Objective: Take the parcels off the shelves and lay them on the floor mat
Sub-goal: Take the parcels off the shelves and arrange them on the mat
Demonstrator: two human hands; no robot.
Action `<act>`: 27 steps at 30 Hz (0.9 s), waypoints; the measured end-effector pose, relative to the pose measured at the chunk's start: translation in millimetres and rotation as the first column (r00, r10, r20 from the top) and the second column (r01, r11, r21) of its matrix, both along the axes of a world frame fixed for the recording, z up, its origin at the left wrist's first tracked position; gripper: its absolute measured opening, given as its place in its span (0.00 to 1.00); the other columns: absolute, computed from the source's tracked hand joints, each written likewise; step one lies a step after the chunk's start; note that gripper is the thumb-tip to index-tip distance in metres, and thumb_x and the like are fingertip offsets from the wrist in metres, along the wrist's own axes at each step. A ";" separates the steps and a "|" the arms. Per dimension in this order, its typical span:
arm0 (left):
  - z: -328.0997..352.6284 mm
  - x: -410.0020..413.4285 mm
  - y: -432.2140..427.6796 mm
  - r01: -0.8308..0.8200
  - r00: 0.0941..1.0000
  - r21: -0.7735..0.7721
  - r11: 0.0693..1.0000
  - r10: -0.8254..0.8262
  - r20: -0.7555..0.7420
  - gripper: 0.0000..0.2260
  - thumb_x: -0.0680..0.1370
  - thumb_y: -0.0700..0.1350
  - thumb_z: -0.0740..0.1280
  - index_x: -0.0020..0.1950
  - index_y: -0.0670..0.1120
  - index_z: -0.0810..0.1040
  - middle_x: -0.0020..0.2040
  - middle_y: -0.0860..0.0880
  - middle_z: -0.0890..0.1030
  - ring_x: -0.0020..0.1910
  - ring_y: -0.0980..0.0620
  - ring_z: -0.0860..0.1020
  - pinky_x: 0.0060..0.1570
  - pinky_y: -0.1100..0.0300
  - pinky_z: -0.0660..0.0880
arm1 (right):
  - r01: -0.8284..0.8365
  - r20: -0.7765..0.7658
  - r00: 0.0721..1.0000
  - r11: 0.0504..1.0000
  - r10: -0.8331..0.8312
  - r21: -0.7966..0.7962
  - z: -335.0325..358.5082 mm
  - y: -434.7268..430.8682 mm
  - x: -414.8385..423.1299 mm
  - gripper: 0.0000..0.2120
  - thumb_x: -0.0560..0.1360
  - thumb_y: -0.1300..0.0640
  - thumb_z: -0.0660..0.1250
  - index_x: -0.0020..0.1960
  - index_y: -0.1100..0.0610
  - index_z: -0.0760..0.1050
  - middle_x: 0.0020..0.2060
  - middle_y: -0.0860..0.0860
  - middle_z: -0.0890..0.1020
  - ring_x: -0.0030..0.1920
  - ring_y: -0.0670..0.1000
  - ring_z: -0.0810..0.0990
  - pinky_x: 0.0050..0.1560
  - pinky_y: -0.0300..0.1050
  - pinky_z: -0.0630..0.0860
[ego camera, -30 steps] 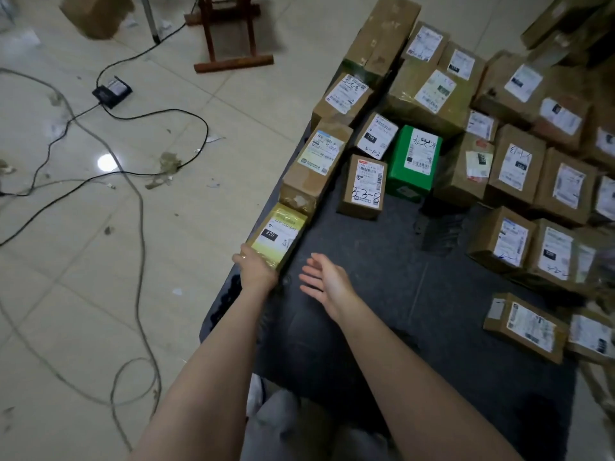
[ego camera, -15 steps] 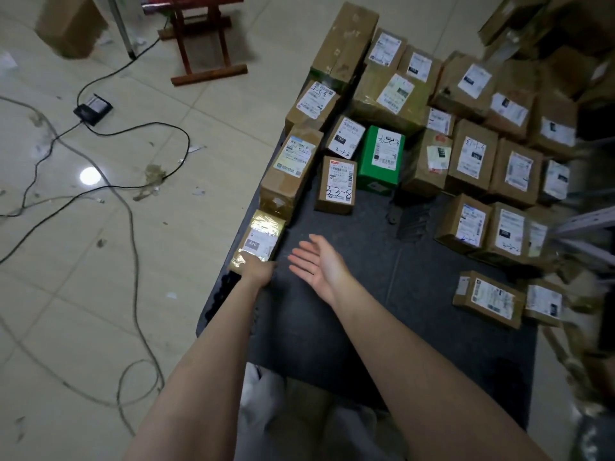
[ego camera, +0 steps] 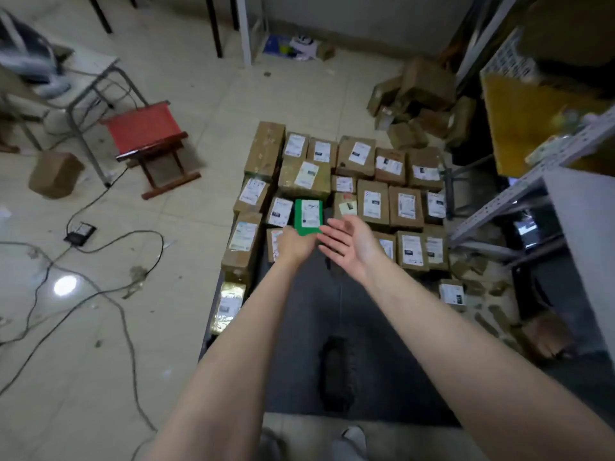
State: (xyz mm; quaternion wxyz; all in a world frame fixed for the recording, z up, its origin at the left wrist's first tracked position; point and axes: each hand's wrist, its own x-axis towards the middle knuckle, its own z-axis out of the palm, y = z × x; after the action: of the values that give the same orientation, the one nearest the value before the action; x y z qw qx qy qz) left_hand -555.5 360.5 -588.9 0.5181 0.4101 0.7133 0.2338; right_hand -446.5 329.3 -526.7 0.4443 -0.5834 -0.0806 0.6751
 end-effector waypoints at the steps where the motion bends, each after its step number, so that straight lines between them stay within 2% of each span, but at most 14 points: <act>1: 27.0 15.6 6.8 0.031 0.999 0.034 0.999 -0.031 0.005 0.22 0.77 0.45 0.70 0.66 0.34 0.71 0.65 0.36 0.76 0.63 0.41 0.75 0.53 0.58 0.72 | 0.020 0.012 1.000 0.999 -0.021 0.033 25.6 1.9 16.9 0.13 0.83 0.53 0.57 0.54 0.60 0.76 0.56 0.57 0.81 0.58 0.57 0.80 0.54 0.49 0.78; 5: 140.3 82.2 24.4 0.155 0.987 0.186 0.970 -0.162 0.021 0.30 0.76 0.49 0.70 0.72 0.36 0.65 0.70 0.38 0.72 0.68 0.40 0.72 0.59 0.56 0.69 | 0.101 0.075 0.991 0.984 -0.113 0.149 120.8 -2.7 86.6 0.11 0.82 0.55 0.58 0.49 0.59 0.76 0.49 0.55 0.83 0.48 0.55 0.82 0.46 0.47 0.79; 9: 250.9 154.8 21.4 0.256 0.962 0.346 0.903 -0.274 0.003 0.28 0.76 0.49 0.70 0.71 0.36 0.68 0.68 0.38 0.74 0.66 0.39 0.73 0.63 0.52 0.72 | 0.127 0.215 0.959 0.958 -0.185 0.256 211.7 -21.1 149.7 0.09 0.81 0.57 0.61 0.49 0.58 0.78 0.46 0.54 0.84 0.46 0.53 0.83 0.41 0.46 0.79; 13: 349.5 222.1 3.3 0.358 0.919 0.461 0.812 -0.395 -0.018 0.24 0.76 0.49 0.68 0.66 0.37 0.72 0.63 0.39 0.77 0.63 0.39 0.75 0.61 0.49 0.74 | 0.087 0.395 0.884 0.919 -0.249 0.385 309.0 -45.1 206.0 0.08 0.80 0.60 0.63 0.48 0.60 0.80 0.43 0.55 0.85 0.42 0.52 0.85 0.38 0.45 0.81; 17: 445.3 279.2 -17.8 0.342 0.893 0.574 0.744 -0.448 0.049 0.27 0.77 0.49 0.68 0.70 0.36 0.68 0.65 0.39 0.76 0.64 0.41 0.75 0.62 0.50 0.74 | 0.033 0.514 0.780 0.843 -0.357 0.536 408.5 -72.6 257.6 0.08 0.80 0.61 0.63 0.45 0.58 0.79 0.37 0.52 0.83 0.33 0.48 0.83 0.30 0.40 0.80; 19: 490.0 304.6 -29.3 0.336 0.872 0.630 0.700 -0.484 0.074 0.27 0.77 0.51 0.67 0.70 0.35 0.69 0.64 0.40 0.77 0.62 0.42 0.77 0.59 0.53 0.75 | -0.032 0.581 0.706 0.802 -0.405 0.597 452.3 -89.1 281.5 0.08 0.80 0.59 0.63 0.45 0.56 0.79 0.39 0.51 0.82 0.37 0.48 0.82 0.34 0.40 0.80; 22: 548.4 336.8 -49.9 0.379 0.822 0.701 0.604 -0.568 0.046 0.27 0.77 0.54 0.65 0.65 0.34 0.74 0.60 0.37 0.80 0.58 0.40 0.79 0.48 0.53 0.76 | -0.085 0.628 0.608 0.746 -0.486 0.660 508.9 -118.6 308.4 0.07 0.81 0.55 0.63 0.47 0.55 0.78 0.44 0.53 0.83 0.48 0.53 0.83 0.49 0.50 0.81; 23: 566.7 345.4 -58.3 0.388 0.810 0.728 0.565 -0.585 0.023 0.27 0.77 0.55 0.65 0.64 0.34 0.75 0.59 0.36 0.80 0.58 0.39 0.79 0.47 0.51 0.76 | -0.085 0.622 0.586 0.724 -0.519 0.684 525.1 -128.9 315.4 0.07 0.81 0.55 0.63 0.47 0.55 0.78 0.44 0.53 0.83 0.48 0.54 0.83 0.48 0.51 0.81; 25: 600.2 358.1 -77.3 0.378 0.796 0.779 0.500 -0.605 0.002 0.27 0.77 0.54 0.65 0.66 0.34 0.72 0.60 0.37 0.80 0.58 0.39 0.79 0.48 0.51 0.78 | -0.079 0.601 0.551 0.680 -0.580 0.729 553.3 -148.7 325.0 0.07 0.81 0.55 0.63 0.47 0.56 0.77 0.42 0.54 0.83 0.44 0.54 0.83 0.41 0.47 0.80; 27: 628.6 367.4 -95.5 0.364 0.779 0.814 0.453 -0.627 0.000 0.25 0.77 0.52 0.66 0.67 0.37 0.70 0.60 0.40 0.78 0.58 0.43 0.79 0.55 0.49 0.78 | -0.072 0.584 0.518 0.649 -0.625 0.758 576.2 -167.6 329.1 0.07 0.81 0.55 0.63 0.49 0.57 0.76 0.43 0.56 0.83 0.42 0.54 0.83 0.40 0.46 0.81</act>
State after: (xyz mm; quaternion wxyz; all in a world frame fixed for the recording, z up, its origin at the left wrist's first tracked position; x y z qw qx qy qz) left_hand -188.1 265.0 39.6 0.4352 0.7427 0.2972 0.4132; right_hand -117.4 161.7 49.6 0.6522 -0.6118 -0.4208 0.1530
